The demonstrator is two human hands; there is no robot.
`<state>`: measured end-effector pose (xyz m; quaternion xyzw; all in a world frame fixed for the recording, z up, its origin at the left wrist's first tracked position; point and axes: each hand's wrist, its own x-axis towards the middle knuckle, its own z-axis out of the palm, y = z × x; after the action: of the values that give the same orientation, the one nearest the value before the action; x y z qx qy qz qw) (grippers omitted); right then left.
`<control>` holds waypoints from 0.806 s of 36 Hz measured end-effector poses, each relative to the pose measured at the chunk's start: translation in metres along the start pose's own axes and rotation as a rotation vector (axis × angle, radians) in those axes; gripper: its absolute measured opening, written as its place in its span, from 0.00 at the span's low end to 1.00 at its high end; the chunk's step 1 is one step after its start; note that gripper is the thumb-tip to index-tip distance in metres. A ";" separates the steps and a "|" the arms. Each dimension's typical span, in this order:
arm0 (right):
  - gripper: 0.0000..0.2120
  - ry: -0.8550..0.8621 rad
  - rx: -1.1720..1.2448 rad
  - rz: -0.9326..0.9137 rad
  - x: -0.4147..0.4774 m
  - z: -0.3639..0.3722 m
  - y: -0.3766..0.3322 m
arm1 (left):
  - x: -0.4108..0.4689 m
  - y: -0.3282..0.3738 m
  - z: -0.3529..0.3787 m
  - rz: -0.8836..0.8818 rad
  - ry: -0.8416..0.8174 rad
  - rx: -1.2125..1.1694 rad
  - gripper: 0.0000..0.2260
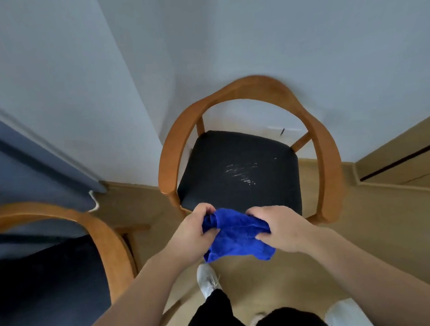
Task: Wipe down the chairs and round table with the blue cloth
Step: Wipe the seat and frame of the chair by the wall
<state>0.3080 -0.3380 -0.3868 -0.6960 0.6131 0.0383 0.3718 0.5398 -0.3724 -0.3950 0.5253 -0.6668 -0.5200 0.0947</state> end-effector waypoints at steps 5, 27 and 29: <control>0.20 -0.051 0.036 0.007 0.056 0.002 0.002 | 0.045 -0.026 -0.021 -0.063 0.033 0.057 0.13; 0.09 -0.315 -0.121 -0.037 0.260 0.021 0.066 | 0.175 -0.128 -0.053 -0.191 0.448 0.486 0.10; 0.09 -0.314 -0.093 -0.016 0.274 0.026 0.070 | 0.186 -0.136 -0.052 -0.172 0.497 0.513 0.12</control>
<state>0.3237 -0.5476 -0.5783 -0.7027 0.5394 0.1722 0.4309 0.5770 -0.5393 -0.5583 0.6965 -0.6855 -0.1983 0.0747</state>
